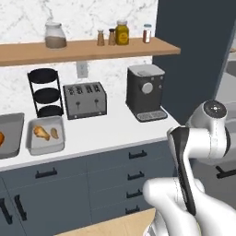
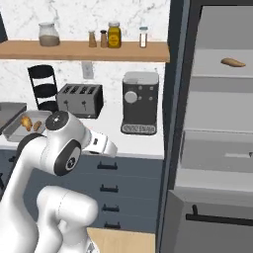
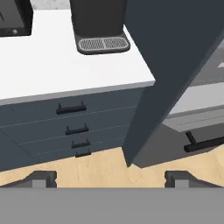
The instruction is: Place one sweet potato and one chicken drumstick in each tupperware on the nearby counter, to pack two identical lunches.
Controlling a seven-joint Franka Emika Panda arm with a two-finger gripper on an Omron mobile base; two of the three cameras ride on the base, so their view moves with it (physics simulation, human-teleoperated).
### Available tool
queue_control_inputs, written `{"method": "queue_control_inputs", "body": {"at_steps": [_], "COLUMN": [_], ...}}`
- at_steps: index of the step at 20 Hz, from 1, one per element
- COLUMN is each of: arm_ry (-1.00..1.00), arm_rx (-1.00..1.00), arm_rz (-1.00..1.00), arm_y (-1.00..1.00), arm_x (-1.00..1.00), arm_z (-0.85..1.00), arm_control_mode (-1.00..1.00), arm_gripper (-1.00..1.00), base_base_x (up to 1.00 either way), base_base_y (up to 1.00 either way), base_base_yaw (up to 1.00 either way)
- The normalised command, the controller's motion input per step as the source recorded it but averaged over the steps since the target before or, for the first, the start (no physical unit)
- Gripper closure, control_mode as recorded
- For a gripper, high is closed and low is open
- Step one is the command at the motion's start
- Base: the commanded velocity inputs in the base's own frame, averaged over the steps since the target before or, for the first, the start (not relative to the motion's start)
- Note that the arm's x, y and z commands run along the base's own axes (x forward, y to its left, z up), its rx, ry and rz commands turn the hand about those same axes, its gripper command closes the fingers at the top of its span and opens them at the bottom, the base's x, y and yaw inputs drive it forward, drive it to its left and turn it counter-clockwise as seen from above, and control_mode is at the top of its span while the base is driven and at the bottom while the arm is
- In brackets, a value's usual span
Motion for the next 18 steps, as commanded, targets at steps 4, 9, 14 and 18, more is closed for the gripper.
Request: {"method": "queue_control_inputs", "body": {"at_steps": [4, 9, 14, 18], "arm_ry": [0.00, 0.00, 0.00, 0.00], "arm_rx": [0.00, 0.00, 0.00, 0.00], "arm_rz": [0.00, 0.00, 0.00, 0.00], "arm_y": [0.00, 0.00, 0.00, 0.00], "arm_x": [0.00, 0.00, 0.00, 0.00], "arm_z": [0.00, 0.00, 0.00, 0.00], "arm_control_mode": [1.00, 1.00, 1.00, 1.00], "arm_gripper": [-1.00, -1.00, -1.00, -1.00], "base_base_x": [0.17, 0.10, 0.08, 0.13], "base_base_y": [-1.00, -1.00, -0.98, -0.74], "base_base_yaw": [0.16, 0.15, 0.13, 0.08]}}
